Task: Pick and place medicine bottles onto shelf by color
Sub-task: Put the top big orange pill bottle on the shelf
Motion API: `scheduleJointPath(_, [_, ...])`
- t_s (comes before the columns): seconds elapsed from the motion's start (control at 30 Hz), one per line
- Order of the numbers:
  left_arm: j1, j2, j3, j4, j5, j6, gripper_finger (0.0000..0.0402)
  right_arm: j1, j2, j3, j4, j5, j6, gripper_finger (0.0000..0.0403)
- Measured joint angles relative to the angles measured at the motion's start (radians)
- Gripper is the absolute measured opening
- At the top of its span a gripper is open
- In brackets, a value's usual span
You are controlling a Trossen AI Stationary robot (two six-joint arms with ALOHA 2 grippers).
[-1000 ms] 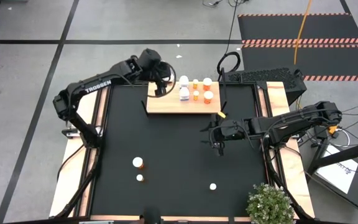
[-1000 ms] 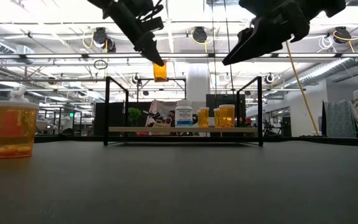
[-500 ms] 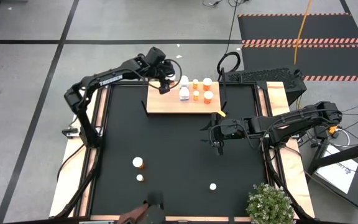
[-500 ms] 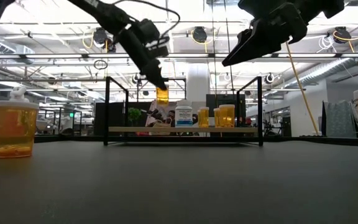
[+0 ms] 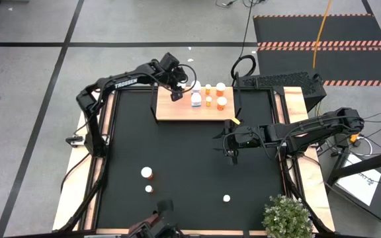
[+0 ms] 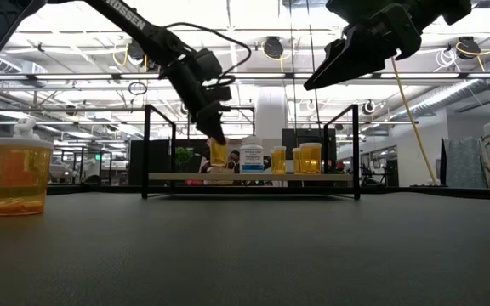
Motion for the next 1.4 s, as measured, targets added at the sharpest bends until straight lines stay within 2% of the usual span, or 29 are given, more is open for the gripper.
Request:
scheduleJointPath(0.83, [0.004,0.033,0.0,0.053,-0.009,-0.117,0.0223,0.0,0.0,0.0,0.0,0.0,0.0,0.0205])
scheduleJointPath(1.4, [-0.002,0.072,0.0,0.056,-0.037,-0.115,0.0227,0.0,0.0,0.0,-0.001,0.0,0.0,0.0205])
